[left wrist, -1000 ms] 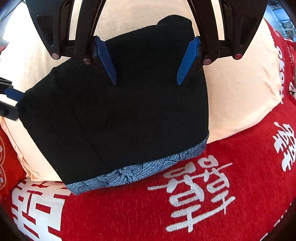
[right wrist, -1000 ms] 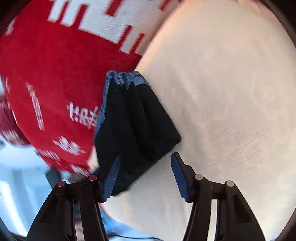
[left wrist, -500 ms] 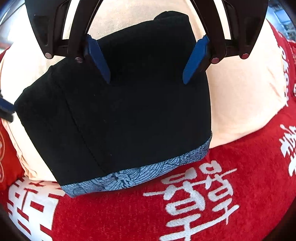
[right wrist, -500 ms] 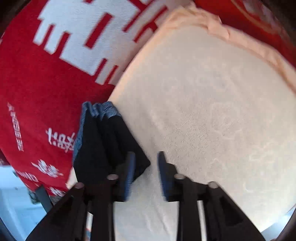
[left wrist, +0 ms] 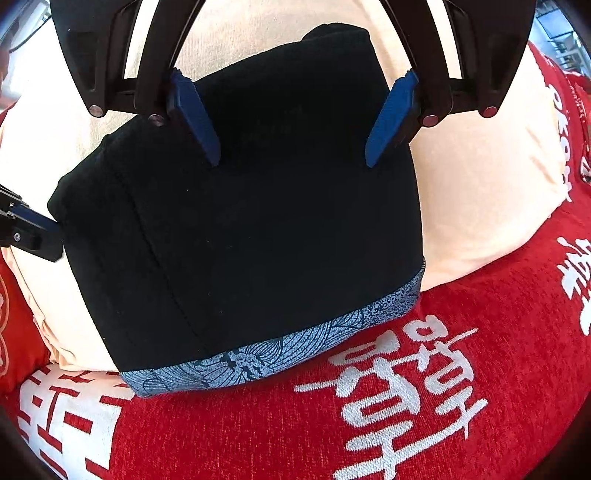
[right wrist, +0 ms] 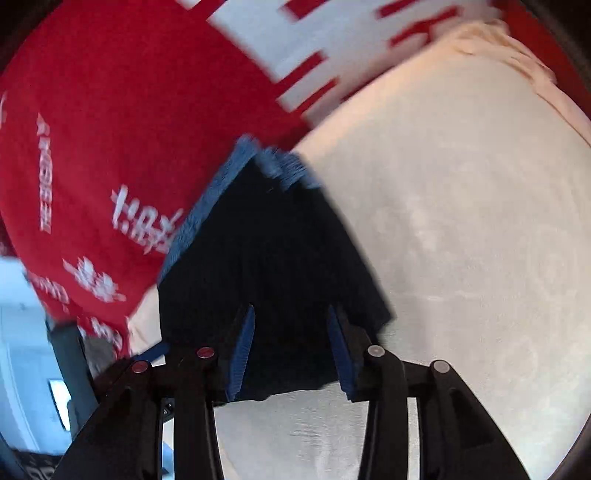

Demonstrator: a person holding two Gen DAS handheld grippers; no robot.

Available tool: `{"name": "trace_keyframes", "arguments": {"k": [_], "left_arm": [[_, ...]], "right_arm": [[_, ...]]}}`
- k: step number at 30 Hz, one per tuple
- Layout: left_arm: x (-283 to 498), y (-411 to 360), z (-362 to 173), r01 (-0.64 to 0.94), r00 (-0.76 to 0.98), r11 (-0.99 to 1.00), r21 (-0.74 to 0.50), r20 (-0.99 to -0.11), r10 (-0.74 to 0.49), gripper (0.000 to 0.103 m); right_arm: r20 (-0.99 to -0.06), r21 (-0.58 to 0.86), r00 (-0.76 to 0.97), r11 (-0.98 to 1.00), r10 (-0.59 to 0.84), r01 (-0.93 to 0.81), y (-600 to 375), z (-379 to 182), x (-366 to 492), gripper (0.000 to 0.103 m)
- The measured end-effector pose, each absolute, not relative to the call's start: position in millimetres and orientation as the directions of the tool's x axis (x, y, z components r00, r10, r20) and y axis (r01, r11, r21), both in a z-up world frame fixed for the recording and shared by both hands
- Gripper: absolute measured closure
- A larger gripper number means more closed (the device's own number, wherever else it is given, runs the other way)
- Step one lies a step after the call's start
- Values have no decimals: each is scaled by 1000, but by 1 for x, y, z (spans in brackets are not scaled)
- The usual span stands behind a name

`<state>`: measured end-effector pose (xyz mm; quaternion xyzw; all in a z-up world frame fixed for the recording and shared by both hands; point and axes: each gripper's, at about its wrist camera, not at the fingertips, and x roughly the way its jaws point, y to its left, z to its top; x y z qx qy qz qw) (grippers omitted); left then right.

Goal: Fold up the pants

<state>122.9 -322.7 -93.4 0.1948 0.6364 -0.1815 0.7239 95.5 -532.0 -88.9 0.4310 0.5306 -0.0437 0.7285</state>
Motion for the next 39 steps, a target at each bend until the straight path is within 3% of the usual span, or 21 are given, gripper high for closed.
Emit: {"name": "trace_keyframes", "arguments": {"k": [2, 8, 23, 39], "left_arm": [[125, -320, -92, 492, 115, 869, 44, -993, -15, 21], [135, -309, -75, 450, 151, 891, 59, -988, -10, 21], [162, -261, -83, 316, 79, 942, 112, -993, 92, 21], [152, -277, -85, 339, 79, 936, 97, -994, 75, 21]], "right_arm": [[-866, 497, 383, 650, 323, 575, -542, -91, 84, 53], [-842, 538, 432, 572, 324, 619, -568, -82, 43, 52], [-807, 591, 464, 514, 366, 621, -592, -83, 23, 25], [-811, 585, 442, 513, 383, 628, -604, -89, 13, 24]]}}
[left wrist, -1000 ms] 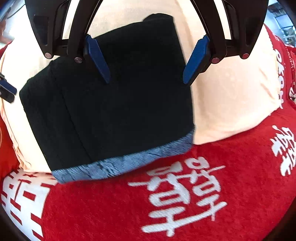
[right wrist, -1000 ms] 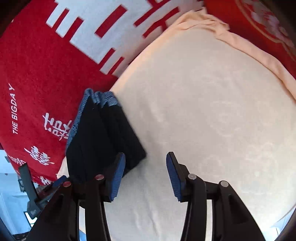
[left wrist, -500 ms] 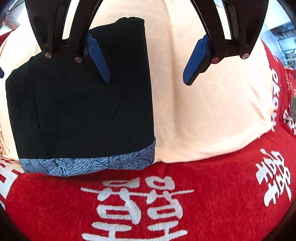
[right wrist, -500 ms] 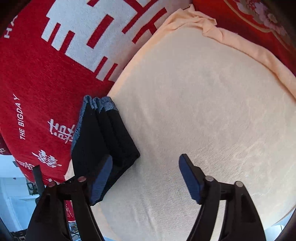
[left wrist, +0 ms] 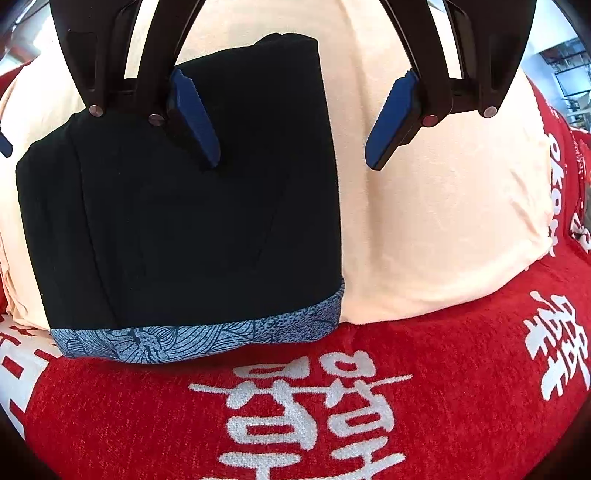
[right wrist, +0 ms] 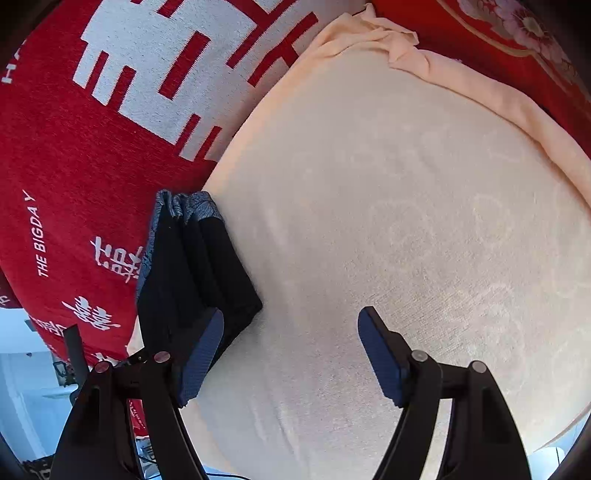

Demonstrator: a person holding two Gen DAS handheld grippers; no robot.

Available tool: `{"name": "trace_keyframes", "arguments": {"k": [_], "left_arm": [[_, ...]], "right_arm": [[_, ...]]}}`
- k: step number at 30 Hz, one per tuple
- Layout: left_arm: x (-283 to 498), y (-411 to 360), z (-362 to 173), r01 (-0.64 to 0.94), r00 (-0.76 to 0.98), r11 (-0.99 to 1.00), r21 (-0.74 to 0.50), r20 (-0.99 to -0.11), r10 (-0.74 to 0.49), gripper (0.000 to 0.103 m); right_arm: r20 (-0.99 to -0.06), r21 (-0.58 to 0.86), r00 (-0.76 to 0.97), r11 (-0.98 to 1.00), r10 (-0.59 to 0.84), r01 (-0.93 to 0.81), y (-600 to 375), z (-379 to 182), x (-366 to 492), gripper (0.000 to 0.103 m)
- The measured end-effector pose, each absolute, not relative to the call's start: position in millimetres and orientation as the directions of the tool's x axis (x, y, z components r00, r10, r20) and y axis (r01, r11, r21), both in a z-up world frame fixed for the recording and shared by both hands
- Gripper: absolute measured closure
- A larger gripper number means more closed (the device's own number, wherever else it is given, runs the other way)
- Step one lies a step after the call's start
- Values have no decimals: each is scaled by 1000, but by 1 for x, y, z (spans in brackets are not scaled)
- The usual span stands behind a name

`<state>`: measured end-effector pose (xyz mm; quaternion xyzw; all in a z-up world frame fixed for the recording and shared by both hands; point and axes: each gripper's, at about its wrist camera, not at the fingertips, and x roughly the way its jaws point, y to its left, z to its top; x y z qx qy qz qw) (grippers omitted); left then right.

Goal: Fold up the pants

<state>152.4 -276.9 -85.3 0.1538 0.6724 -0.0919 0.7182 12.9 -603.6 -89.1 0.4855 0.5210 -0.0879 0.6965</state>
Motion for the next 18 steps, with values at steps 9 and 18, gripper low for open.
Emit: {"name": "trace_keyframes", "arguments": {"k": [9, 18], "left_arm": [[153, -273, -79, 337, 79, 936, 100, -994, 77, 21], [155, -272, -78, 338, 90, 937, 89, -994, 62, 21]], "right_arm": [[-793, 609, 472, 481, 386, 630, -597, -89, 16, 24], [-796, 605, 459, 499, 394, 621, -585, -89, 20, 24]]}}
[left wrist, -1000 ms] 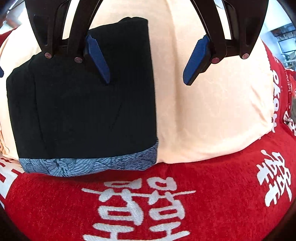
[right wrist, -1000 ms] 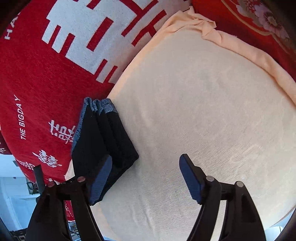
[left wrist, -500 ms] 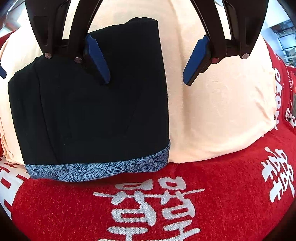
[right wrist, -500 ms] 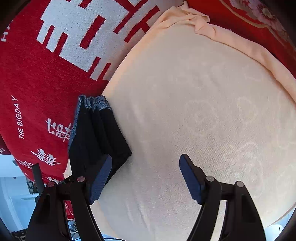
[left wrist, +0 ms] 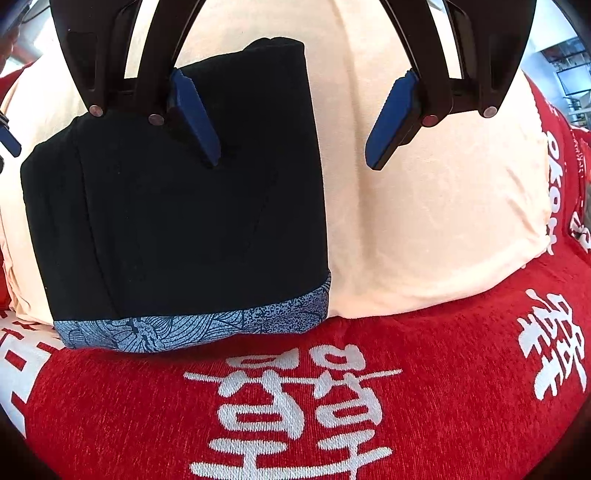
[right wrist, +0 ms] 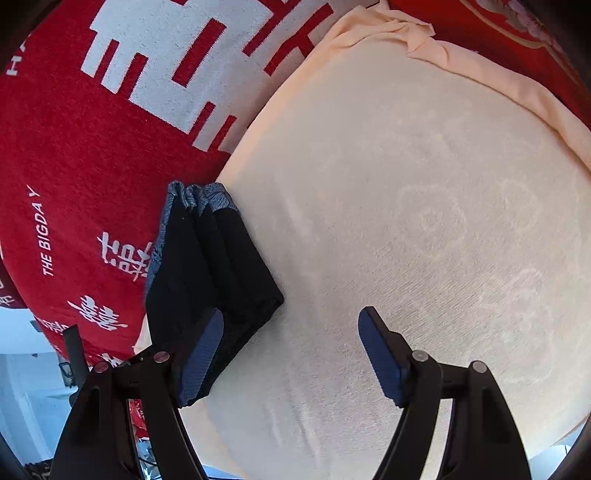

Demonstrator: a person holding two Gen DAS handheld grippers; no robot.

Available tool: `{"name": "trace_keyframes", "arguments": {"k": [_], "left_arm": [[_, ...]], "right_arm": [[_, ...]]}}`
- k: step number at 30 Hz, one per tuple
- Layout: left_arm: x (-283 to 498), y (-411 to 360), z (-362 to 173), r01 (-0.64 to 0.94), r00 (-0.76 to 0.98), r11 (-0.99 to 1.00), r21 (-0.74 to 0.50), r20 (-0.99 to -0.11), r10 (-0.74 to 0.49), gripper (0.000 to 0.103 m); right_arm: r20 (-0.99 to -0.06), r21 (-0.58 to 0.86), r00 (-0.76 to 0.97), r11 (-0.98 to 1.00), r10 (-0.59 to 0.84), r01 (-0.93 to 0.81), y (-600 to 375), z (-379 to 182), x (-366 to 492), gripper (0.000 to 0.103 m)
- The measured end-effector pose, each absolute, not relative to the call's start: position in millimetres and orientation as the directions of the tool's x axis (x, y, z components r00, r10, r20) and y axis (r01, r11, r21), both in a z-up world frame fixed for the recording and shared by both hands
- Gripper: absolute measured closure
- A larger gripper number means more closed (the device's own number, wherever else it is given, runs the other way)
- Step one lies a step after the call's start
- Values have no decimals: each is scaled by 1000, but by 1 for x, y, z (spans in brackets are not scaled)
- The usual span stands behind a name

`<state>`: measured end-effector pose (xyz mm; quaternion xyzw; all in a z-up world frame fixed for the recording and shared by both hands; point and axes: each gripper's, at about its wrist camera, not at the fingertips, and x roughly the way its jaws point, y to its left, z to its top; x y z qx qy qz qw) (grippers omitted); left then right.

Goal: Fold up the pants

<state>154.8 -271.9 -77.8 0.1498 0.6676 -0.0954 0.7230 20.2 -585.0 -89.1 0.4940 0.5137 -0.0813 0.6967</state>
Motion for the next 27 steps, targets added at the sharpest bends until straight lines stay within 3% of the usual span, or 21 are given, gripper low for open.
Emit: {"name": "trace_keyframes", "arguments": {"k": [14, 21, 27], "left_arm": [[158, -258, -77, 304, 147, 953, 21, -989, -25, 21], [166, -247, -87, 292, 132, 955, -51, -987, -93, 21], [185, -232, -108, 294, 38, 932, -211, -972, -232, 21]], "right_arm": [[-806, 592, 397, 606, 440, 531, -584, -86, 47, 20], [-824, 566, 311, 727, 474, 389, -564, -80, 103, 17], [-837, 547, 199, 797, 510, 256, -545, -95, 146, 16]]}}
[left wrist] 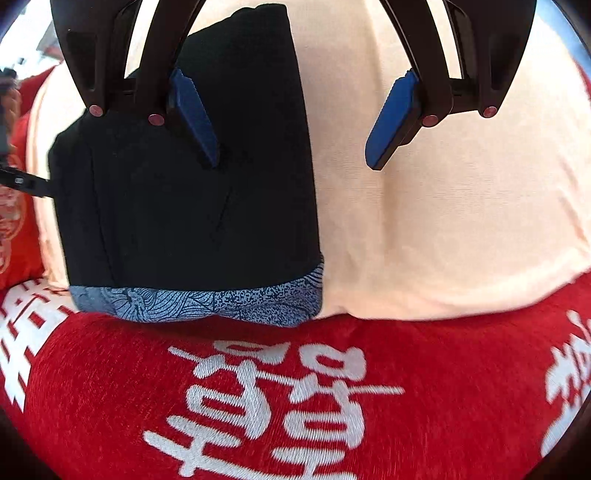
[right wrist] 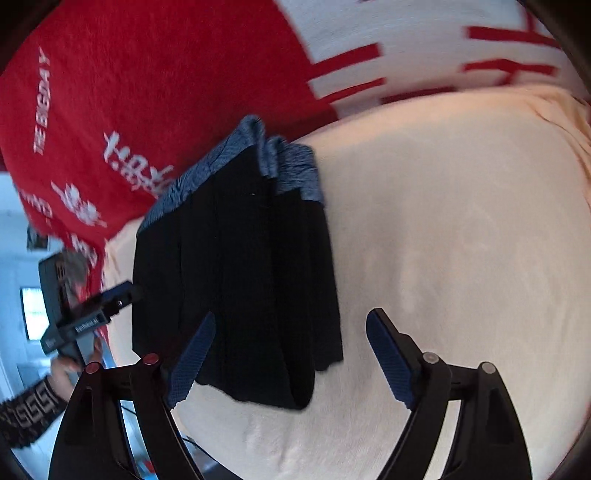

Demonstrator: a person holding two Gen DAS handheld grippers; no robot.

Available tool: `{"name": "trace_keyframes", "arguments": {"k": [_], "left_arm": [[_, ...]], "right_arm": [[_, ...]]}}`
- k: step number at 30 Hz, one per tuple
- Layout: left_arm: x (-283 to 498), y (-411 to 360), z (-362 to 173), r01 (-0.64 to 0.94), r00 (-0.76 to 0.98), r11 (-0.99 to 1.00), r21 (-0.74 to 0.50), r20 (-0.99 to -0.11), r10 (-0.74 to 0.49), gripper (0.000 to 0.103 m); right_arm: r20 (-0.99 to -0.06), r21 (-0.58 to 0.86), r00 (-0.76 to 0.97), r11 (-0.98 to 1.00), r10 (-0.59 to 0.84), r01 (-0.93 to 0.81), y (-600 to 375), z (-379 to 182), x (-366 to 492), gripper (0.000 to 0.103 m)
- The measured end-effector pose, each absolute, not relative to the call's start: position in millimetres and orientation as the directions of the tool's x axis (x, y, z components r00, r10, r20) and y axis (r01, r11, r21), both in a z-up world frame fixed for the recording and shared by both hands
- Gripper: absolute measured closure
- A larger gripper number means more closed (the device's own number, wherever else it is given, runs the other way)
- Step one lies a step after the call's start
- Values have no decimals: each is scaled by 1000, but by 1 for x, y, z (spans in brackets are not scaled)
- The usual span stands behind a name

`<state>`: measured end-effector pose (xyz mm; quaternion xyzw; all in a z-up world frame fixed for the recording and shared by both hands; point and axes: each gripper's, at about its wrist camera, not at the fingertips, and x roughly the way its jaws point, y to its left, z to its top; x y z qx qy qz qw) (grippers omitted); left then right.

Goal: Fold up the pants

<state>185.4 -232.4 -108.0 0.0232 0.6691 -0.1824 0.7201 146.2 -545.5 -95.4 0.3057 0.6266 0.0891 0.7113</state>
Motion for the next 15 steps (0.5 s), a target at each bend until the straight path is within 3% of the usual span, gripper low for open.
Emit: {"name": "trace_keyframes", "arguments": {"k": [8, 10, 15], "left_arm": [[204, -212, -140, 259, -88, 858, -444, -895, -436, 21], [207, -213, -146, 259, -97, 848, -463, -886, -454, 13], [206, -233, -161, 298, -121, 805, -513, -857, -501, 13]], "right_arm": [[-784, 620, 138, 755, 605, 213, -552, -125, 161, 13], [-742, 669, 143, 711, 655, 218, -557, -133, 164, 13], [-626, 778, 126, 604, 770, 174, -550, -145, 175, 13]]}}
